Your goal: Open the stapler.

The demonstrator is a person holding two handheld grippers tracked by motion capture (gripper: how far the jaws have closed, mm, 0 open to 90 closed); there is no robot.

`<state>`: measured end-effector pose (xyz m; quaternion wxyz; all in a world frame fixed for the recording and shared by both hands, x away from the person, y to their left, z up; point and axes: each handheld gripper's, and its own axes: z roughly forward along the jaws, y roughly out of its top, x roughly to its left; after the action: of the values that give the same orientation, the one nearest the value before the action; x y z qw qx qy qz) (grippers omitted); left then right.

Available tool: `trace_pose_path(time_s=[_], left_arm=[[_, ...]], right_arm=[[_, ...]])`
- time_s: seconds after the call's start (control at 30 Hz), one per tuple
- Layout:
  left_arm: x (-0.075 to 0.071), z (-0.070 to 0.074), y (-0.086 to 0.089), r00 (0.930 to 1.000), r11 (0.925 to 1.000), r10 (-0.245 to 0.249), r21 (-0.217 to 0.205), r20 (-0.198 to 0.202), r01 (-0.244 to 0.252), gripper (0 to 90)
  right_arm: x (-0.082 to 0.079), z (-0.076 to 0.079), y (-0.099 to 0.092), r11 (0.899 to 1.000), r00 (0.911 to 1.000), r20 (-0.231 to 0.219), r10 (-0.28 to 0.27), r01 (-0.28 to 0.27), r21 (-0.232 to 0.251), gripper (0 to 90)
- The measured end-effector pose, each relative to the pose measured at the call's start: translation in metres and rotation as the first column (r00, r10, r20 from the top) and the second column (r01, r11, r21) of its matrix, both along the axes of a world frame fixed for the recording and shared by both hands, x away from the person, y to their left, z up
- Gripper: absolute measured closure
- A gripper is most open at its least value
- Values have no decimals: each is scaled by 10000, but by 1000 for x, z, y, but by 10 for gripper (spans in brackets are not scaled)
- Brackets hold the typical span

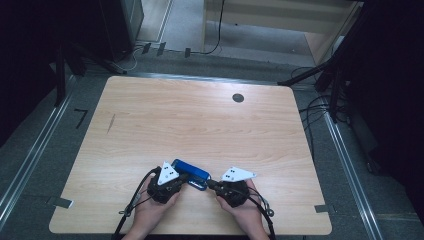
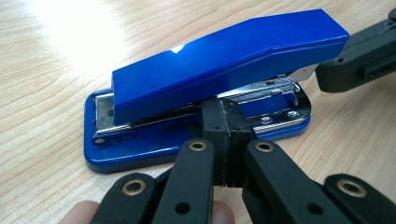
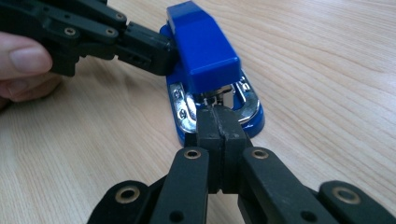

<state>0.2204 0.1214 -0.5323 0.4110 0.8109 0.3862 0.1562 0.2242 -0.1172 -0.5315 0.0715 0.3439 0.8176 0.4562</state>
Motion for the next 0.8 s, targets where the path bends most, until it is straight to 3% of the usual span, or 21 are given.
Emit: trace_pose_path(time_s=[0.1,0.53,0.8], left_arm=[[0,0,0,10000,10000,24,19,25,-24,900],[0,0,-1,10000,10000,5,48,37,-5,900],[0,0,0,10000,10000,-3,45,21,3,900]], right_arm=[[-1,0,1,9999,10000,35,-22,22,-106,900],[1,6,-1,9992,9995,196,-237,231,337,900],[2,15,-1,9981,9980,575,-256,223,569,900]])
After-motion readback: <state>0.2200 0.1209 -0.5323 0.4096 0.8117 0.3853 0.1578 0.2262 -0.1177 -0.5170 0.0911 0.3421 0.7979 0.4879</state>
